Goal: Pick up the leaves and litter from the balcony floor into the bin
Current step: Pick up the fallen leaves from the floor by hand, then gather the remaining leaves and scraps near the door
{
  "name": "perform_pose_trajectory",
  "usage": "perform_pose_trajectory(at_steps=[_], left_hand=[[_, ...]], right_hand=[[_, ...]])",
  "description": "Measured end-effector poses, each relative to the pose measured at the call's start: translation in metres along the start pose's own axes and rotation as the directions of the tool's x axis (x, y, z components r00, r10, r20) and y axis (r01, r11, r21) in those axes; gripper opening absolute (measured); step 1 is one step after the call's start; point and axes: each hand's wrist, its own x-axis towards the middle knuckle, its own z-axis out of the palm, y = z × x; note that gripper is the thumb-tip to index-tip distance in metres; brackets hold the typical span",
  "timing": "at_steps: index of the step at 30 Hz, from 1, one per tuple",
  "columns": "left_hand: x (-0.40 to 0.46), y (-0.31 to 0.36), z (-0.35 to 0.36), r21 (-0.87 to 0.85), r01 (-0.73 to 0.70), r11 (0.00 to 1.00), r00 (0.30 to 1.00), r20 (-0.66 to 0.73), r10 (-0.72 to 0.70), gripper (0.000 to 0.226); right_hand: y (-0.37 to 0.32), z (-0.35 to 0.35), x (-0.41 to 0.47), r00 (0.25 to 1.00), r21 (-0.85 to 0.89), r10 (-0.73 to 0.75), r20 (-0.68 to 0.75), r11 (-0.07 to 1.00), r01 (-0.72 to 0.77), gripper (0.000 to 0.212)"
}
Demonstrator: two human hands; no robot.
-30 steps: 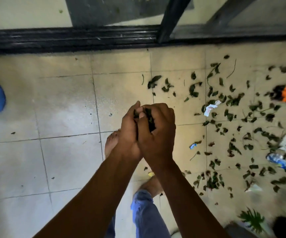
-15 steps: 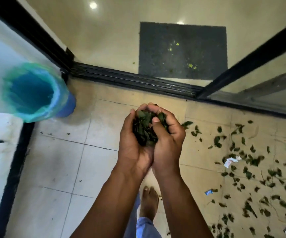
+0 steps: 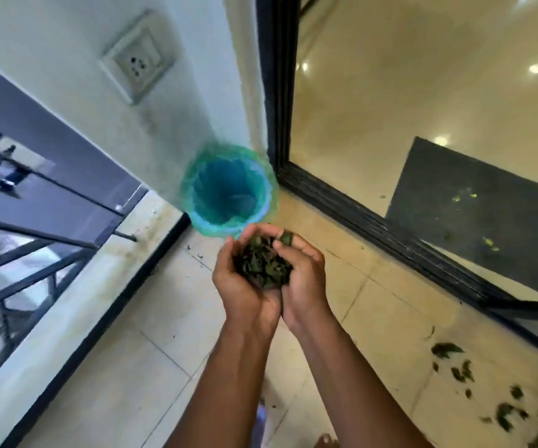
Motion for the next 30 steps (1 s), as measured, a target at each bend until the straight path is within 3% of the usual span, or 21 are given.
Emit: perform_pose_trajectory(at_steps=[5,8,10,11,12,13,14,15,16,17,18,19,21,23,25,26,27,28,29,30], left_hand=[[0.087,0.060,-0.008,0.062,0.043,0.997,0.993,-0.110,-0.036,0.038],[0.133,0.089,0.006,0.151,0.064,0.986,0.986,-0.162,-0.040,0.037],[0.165,0.107,0.017,0.146,0.097,0.985,0.985,-0.154,-0.074,0.047],[0.183,0.103,-0.002,0.225,0.139,0.964,0.976,-0.198,-0.095,0.056],[0.207,0.081,-0.037,0.371,0.218,0.903,0.943,-0.319,-0.097,0.068],[0.215,0.049,-0.091,0.599,0.331,0.729,0.922,-0.368,-0.116,0.087],[0.210,0.010,-0.149,0.786,0.411,0.461,0.909,-0.388,-0.149,0.107],[0.197,-0.028,-0.222,0.907,0.379,0.186,0.925,-0.362,-0.117,0.114],[0.186,-0.051,-0.279,0.882,0.465,0.081,0.884,-0.456,-0.103,0.105],[0.176,-0.065,-0.317,0.843,0.524,0.122,0.852,-0.516,-0.090,0.087],[0.178,-0.059,-0.341,0.890,0.442,0.117,0.897,-0.432,-0.096,0.072],[0.191,-0.043,-0.321,0.892,0.430,0.139,0.903,-0.426,-0.062,0.067],[0.195,-0.040,-0.345,0.874,0.453,0.174,0.891,-0.443,-0.096,0.080],[0.207,-0.027,-0.311,0.820,0.478,0.315,0.878,-0.432,-0.207,0.085],[0.254,0.030,-0.235,0.646,0.533,0.546,0.841,-0.333,-0.427,0.065],[0.252,0.052,-0.167,0.807,0.463,0.366,0.884,-0.391,-0.256,0.066],[0.237,0.068,-0.113,0.797,0.410,0.444,0.911,-0.380,-0.159,0.070],[0.225,0.086,-0.066,0.694,0.373,0.616,0.924,-0.336,-0.181,0.070],[0.210,0.088,-0.027,0.683,0.370,0.630,0.929,-0.267,-0.256,0.063],[0.192,0.080,-0.009,0.728,0.384,0.568,0.921,-0.259,-0.291,0.053]], right_hand=[[0.040,0.063,0.082,0.985,0.017,0.162,-0.057,0.987,-0.161,0.028],[0.047,0.094,0.126,0.964,0.064,0.249,-0.096,0.968,-0.243,0.014],[0.047,0.109,0.153,0.952,0.076,0.271,-0.143,0.962,-0.262,0.012],[0.046,0.116,0.165,0.945,0.077,0.278,-0.171,0.960,-0.269,0.015],[0.045,0.122,0.175,0.937,0.067,0.286,-0.200,0.958,-0.278,0.019],[0.042,0.126,0.184,0.930,0.055,0.288,-0.228,0.958,-0.283,0.024],[0.039,0.130,0.189,0.926,0.035,0.285,-0.249,0.958,-0.285,0.028],[0.036,0.132,0.193,0.924,0.022,0.283,-0.257,0.958,-0.287,0.029],[0.031,0.133,0.197,0.919,0.026,0.300,-0.258,0.952,-0.303,0.028],[0.028,0.133,0.201,0.916,0.042,0.320,-0.244,0.947,-0.319,0.028],[0.024,0.133,0.203,0.915,0.055,0.337,-0.222,0.941,-0.333,0.032],[0.022,0.132,0.205,0.917,0.085,0.348,-0.194,0.937,-0.338,0.042],[0.019,0.129,0.209,0.918,0.132,0.358,-0.170,0.932,-0.338,0.056],[0.018,0.121,0.209,0.923,0.165,0.345,-0.169,0.933,-0.318,0.057],[0.019,0.110,0.199,0.933,0.151,0.326,-0.153,0.941,-0.304,0.054],[0.019,0.103,0.191,0.935,0.128,0.318,-0.155,0.945,-0.301,0.051],[0.019,0.092,0.182,0.935,0.099,0.314,-0.166,0.949,-0.301,0.047],[0.019,0.079,0.172,0.933,0.059,0.309,-0.185,0.951,-0.304,0.043],[0.018,0.065,0.161,0.930,0.014,0.304,-0.208,0.951,-0.307,0.037],[0.018,0.051,0.149,0.926,-0.030,0.298,-0.231,0.949,-0.313,0.033]])
